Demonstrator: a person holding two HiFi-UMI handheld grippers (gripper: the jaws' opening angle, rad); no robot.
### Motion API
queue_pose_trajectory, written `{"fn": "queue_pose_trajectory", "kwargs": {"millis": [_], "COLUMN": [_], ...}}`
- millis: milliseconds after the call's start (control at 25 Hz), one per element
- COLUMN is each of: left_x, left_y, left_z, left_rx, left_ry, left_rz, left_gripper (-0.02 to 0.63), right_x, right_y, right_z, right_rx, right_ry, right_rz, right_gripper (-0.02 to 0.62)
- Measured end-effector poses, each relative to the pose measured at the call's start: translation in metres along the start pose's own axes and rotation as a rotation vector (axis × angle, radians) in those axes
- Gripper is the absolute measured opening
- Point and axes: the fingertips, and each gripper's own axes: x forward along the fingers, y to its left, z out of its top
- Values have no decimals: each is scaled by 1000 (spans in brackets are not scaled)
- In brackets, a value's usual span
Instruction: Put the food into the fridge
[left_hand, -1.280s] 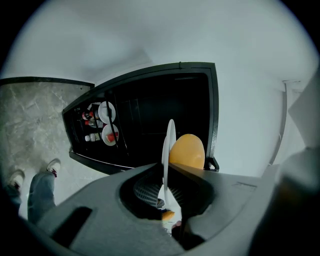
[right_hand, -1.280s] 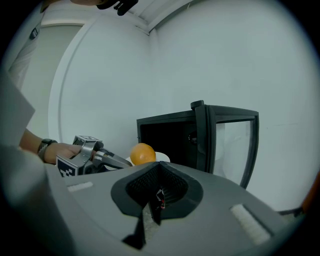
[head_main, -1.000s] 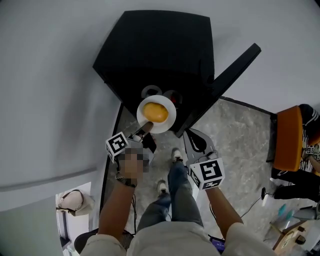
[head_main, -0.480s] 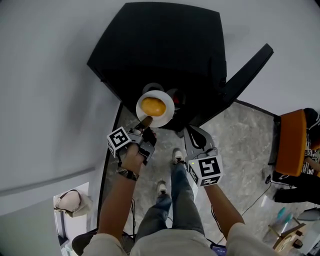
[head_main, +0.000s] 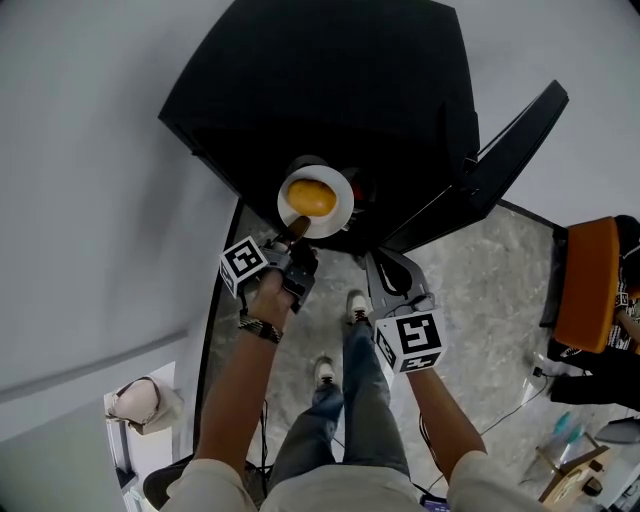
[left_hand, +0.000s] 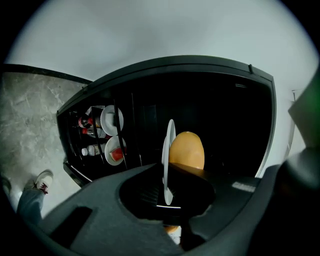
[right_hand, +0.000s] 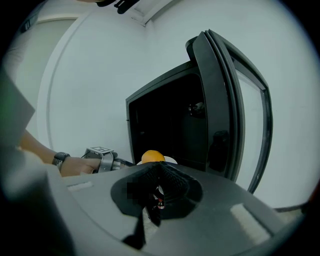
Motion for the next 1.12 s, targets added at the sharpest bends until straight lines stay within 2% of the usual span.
{"fn": "queue_pose_trajectory", "kwargs": {"millis": [160,480,760,1120], "left_x": [11,27,43,52], "left_y": [8,32,49,57], "left_z": [5,12,21,25], "left_rx": [-12,-24,-23,-28], "left_ry": [0,-7,-19,-30], "left_rz": [-33,-35,-17,-1], "left_gripper": [18,18,18,18], "right_x": [5,17,34,36], "right_y": [8,25,12,10], "right_z": [-2,-9,-18,-26], "right_rx": [-3,-22,33,10], "right_ry": [-3,-10,-7,-4], "right_rz": [12,47,31,32], "right_gripper": [5,5,5,5]}}
